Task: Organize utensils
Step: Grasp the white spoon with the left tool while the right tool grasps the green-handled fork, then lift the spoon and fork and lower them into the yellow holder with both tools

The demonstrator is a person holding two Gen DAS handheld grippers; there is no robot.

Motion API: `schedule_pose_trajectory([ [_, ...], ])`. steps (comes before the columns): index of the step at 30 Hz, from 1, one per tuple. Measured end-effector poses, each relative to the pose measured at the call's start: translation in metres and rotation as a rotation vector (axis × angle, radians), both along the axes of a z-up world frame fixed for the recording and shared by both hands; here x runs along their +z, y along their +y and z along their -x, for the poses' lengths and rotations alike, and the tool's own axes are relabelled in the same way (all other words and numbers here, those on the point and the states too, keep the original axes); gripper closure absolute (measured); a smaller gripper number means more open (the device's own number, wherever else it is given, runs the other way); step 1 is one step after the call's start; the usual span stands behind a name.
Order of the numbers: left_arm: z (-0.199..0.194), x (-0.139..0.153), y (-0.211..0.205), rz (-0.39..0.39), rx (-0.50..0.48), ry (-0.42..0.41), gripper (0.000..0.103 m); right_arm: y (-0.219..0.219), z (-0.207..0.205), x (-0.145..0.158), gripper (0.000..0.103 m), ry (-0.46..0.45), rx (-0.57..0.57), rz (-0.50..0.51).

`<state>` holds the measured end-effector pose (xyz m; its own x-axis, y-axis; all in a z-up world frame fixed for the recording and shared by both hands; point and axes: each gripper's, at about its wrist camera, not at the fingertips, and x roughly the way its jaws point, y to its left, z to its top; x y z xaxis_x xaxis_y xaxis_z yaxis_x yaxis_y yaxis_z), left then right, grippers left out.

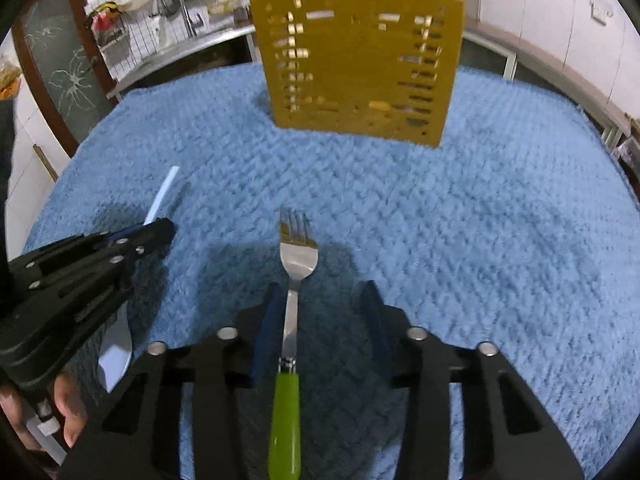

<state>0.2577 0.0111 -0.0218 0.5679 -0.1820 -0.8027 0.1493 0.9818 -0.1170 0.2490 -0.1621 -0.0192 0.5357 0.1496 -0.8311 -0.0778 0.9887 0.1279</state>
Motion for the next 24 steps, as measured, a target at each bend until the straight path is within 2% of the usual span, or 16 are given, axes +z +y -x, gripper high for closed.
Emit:
schedule_pose_trajectory([
  [1, -0.002, 0.000, 0.002, 0.014, 0.002, 0.011, 0.098, 0.000, -0.005, -0.001, 0.066, 0.016, -0.004, -0.004],
  [3, -0.007, 0.001, 0.004, 0.031, 0.000, 0.026, 0.098, -0.001, -0.011, 0.001, 0.078, 0.037, -0.009, -0.003],
  [6, -0.013, -0.001, 0.003, 0.045, -0.006, 0.058, 0.098, -0.007, -0.020, 0.000, 0.091, 0.069, -0.014, -0.020],
  [10, -0.022, -0.005, 0.001, 0.054, -0.009, 0.103, 0.098, -0.020, -0.027, 0.001, 0.095, 0.086, 0.000, -0.058],
  [12, -0.026, -0.005, -0.002, 0.037, -0.019, 0.108, 0.098, -0.025, -0.027, 0.001, 0.099, 0.084, 0.014, -0.057],
  [16, -0.031, -0.003, -0.006, 0.014, -0.038, 0.125, 0.098, -0.044, -0.027, 0.007, 0.101, 0.065, 0.027, -0.095],
  [19, -0.030, 0.007, -0.006, 0.049, -0.039, 0.106, 0.098, -0.055, -0.026, 0.009, 0.100, 0.048, 0.035, -0.125],
  [24, -0.022, 0.037, -0.016, 0.053, -0.055, -0.031, 0.098, -0.070, -0.024, 0.014, 0.101, -0.009, 0.028, -0.175],
])
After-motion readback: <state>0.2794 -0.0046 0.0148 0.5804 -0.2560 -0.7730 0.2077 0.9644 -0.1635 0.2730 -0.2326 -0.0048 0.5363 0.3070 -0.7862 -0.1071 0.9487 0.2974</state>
